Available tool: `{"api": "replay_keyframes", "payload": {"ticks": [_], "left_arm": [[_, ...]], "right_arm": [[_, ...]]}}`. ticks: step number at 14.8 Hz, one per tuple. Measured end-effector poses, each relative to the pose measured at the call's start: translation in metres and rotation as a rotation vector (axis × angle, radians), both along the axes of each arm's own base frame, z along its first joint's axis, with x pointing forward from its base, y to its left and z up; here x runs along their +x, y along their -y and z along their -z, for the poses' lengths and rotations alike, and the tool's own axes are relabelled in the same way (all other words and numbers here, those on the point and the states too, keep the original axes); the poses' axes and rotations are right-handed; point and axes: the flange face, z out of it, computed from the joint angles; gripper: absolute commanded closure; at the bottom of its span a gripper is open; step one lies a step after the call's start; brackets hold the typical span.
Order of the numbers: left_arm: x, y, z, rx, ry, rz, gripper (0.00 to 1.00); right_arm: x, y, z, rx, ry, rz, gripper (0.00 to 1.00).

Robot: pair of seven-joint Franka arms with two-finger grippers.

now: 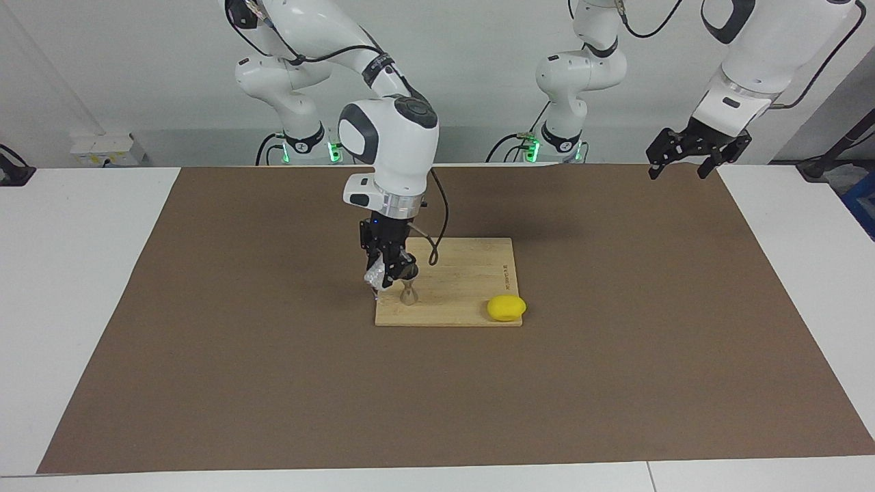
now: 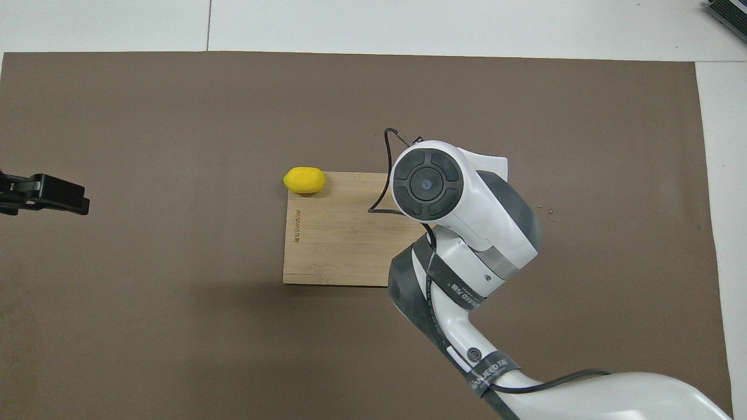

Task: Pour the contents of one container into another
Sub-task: 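Hold the glass tilted above the metal cup with the right gripper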

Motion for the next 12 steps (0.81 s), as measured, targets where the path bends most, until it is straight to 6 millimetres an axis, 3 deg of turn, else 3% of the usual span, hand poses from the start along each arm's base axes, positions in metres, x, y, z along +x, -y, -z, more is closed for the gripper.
{"api": "replay_keyframes", "payload": {"ticks": [6,10,12], "left_arm": [[0.0,0.009,0.001,-0.004,-0.002,0.019,0.0],[-0.002,0.026,0.002,-0.004,-0.004,0.052,0.0],[-0.002,0.024,0.002,-0.005,-0.004,0.048,0.0]], "right_arm": [[0.0,0.0,0.0,0.003,0.003,-0.001,1.0],[0.0,-0.002,-0.001,0.022,-0.004,0.007,1.0],[0.0,-0.002,-0.001,0.024,-0.005,0.008,1.0]]}}
